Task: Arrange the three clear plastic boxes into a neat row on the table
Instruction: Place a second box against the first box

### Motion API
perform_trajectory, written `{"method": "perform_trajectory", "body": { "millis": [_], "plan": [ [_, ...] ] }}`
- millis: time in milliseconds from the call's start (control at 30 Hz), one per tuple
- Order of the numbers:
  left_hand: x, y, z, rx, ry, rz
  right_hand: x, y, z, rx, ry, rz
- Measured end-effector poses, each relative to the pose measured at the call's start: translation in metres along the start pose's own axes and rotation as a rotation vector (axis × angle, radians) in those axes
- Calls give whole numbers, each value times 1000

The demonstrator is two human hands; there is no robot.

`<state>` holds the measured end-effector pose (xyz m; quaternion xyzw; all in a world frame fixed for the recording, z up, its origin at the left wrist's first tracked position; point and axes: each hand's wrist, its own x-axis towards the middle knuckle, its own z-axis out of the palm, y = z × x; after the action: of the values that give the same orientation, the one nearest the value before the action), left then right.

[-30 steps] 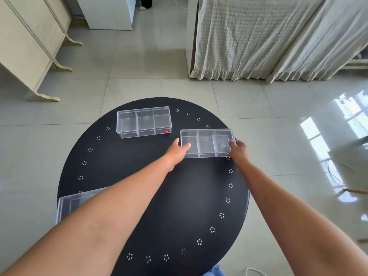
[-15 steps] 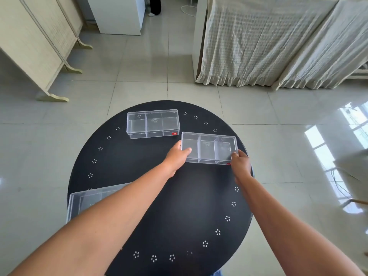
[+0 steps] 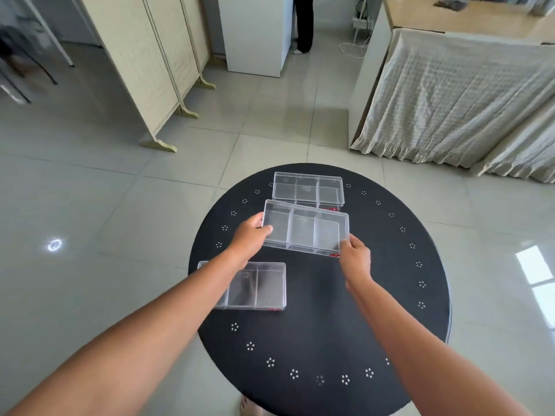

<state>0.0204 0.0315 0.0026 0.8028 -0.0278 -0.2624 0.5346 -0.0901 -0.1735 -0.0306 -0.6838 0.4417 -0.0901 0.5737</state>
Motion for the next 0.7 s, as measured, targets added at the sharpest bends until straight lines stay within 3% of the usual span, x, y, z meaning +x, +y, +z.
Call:
{"method": "perform_trajectory", "body": {
  "millis": [333,700],
  "plan": [
    [14,-46,-109,-35,35,-153,-30,-28,100,-93,-247,20],
    [10,-87,-123,-116,-51,-264,-31,-19,124,-192,-270,113]
  ]
}}
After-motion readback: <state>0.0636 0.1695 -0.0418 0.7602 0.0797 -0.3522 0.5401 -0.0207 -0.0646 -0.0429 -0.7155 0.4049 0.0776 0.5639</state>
